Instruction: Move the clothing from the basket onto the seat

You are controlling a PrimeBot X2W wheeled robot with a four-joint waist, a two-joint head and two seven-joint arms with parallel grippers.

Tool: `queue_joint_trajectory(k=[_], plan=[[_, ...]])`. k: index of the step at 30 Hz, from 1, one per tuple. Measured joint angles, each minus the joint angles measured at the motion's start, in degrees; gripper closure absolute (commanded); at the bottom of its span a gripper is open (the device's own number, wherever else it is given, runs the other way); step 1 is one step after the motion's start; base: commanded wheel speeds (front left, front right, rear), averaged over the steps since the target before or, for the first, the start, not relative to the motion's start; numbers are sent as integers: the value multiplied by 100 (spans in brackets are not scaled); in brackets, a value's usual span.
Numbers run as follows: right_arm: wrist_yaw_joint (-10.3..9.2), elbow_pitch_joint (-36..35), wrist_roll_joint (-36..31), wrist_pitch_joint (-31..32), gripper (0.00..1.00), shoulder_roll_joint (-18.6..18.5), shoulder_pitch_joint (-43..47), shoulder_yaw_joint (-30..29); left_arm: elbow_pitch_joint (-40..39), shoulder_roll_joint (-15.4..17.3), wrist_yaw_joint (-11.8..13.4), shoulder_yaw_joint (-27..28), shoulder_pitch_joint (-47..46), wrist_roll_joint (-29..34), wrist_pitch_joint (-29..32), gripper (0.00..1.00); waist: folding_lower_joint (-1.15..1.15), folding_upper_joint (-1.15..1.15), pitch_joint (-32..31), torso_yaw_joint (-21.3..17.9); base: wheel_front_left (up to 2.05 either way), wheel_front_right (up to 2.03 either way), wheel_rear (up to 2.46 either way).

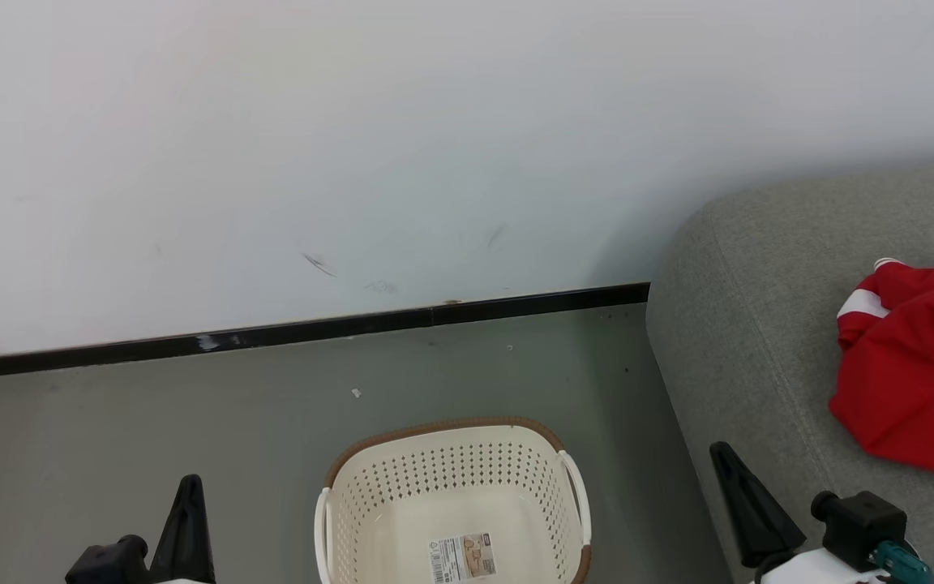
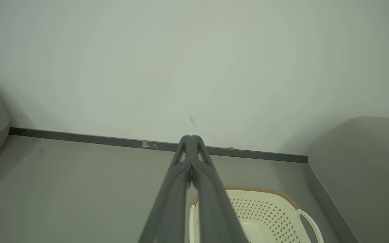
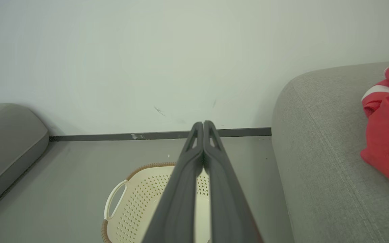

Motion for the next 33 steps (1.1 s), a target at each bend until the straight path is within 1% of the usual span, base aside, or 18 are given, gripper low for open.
queue_joint_trajectory(k=[7,15,26,33], plan=[[0,-178,498,0,100,0,155,91,-5,-18,-94,100,-1,-514,110,100,0,0,9,8,0,0,0],[0,-190,1414,60,100,0,181,9,-12,-53,-244,207,-2,-1069,305,100,3,0,12,53,0,0,0],[0,-137,2457,277,100,-42,164,-125,-15,-140,-458,374,-7,-1779,515,100,41,0,-11,118,0,0,0],[0,-41,3118,399,100,-107,112,-160,-13,-164,-566,479,-13,-2248,664,100,50,0,-27,147,0,0,0]])
